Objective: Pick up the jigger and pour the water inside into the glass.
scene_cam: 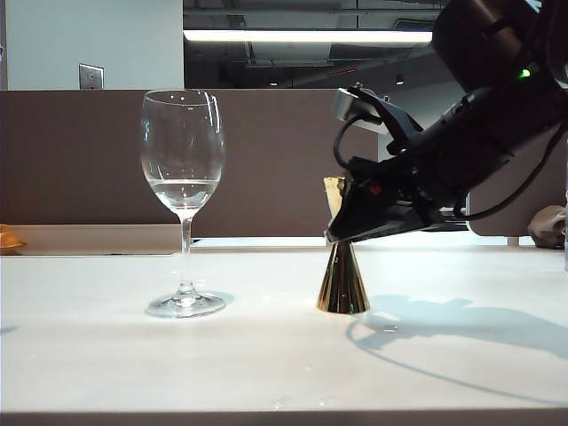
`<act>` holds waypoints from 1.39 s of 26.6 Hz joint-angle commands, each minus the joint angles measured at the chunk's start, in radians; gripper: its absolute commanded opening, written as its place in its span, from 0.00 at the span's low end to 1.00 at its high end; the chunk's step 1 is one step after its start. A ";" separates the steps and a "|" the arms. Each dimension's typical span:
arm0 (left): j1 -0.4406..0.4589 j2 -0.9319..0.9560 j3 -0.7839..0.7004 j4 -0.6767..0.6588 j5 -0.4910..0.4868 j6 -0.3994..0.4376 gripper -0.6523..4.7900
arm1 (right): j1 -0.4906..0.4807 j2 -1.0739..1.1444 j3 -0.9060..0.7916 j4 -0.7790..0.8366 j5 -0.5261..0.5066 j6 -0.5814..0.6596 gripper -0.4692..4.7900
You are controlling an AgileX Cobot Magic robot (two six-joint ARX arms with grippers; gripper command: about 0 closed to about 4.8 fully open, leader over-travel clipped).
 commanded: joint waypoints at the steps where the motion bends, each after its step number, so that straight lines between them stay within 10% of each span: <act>1: 0.000 -0.001 0.003 0.005 0.002 0.004 0.11 | 0.001 0.005 0.005 0.049 -0.006 0.006 0.43; 18: 0.000 -0.001 0.003 -0.009 0.002 0.004 0.11 | 0.001 0.075 0.006 0.186 0.025 0.006 0.42; 37: 0.000 -0.001 0.003 -0.036 0.002 0.004 0.11 | 0.001 0.081 0.006 0.284 0.043 0.006 0.15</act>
